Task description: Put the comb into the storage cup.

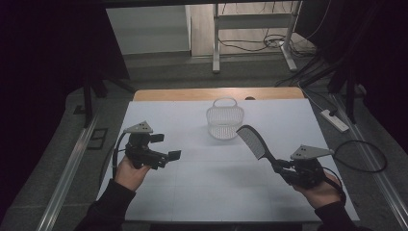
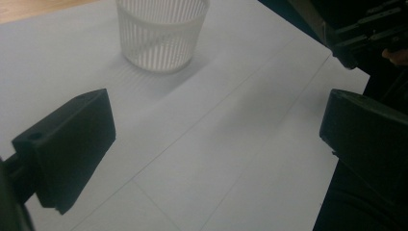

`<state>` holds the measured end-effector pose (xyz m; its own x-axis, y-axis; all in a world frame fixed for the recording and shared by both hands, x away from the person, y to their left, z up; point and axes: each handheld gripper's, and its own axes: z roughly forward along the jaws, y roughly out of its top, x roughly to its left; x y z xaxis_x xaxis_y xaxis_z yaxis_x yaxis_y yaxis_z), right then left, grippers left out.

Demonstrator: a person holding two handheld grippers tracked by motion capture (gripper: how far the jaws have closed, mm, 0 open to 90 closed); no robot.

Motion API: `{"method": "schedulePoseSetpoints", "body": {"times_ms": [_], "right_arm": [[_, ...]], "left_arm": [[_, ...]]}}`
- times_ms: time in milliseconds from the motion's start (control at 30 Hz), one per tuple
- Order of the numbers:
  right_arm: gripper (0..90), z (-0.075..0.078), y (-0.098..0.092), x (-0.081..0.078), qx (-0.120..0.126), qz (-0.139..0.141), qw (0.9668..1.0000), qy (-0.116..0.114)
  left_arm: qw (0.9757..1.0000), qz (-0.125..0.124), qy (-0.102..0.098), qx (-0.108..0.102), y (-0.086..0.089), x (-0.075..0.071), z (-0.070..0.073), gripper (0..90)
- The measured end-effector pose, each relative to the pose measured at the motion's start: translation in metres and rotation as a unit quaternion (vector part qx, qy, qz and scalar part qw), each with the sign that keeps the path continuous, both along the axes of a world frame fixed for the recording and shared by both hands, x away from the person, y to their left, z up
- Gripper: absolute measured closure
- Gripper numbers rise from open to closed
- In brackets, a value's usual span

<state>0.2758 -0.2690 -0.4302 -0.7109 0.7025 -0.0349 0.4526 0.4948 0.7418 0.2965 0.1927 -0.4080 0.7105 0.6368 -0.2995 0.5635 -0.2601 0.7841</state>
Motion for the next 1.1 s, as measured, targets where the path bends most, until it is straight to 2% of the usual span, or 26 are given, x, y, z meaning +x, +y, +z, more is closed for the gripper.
{"method": "schedulePoseSetpoints", "body": {"times_ms": [1100], "right_arm": [[72.4,-0.001,0.029,-0.011,-0.014,0.044,0.9984,-0.034]], "left_arm": [[0.9986,-0.044,0.010,-0.027,-0.037,0.029,0.009,0.0]]}}
